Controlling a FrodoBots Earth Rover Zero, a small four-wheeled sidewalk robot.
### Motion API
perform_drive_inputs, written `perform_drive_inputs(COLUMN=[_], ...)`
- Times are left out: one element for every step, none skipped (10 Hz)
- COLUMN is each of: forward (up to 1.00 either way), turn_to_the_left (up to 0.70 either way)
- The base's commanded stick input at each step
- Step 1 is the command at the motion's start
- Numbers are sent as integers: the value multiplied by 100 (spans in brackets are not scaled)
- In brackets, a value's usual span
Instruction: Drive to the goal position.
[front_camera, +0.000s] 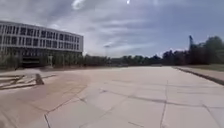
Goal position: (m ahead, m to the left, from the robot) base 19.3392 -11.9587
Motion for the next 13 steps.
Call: perform_drive_inputs(forward=[50, 50, 50, 50, 50, 50, 50, 50, 50, 50, 50, 50, 50], turn_to_the_left=[0, 0, 0, -4, -12, 0, 0, 0, 0, 0, 0, -7, -25])
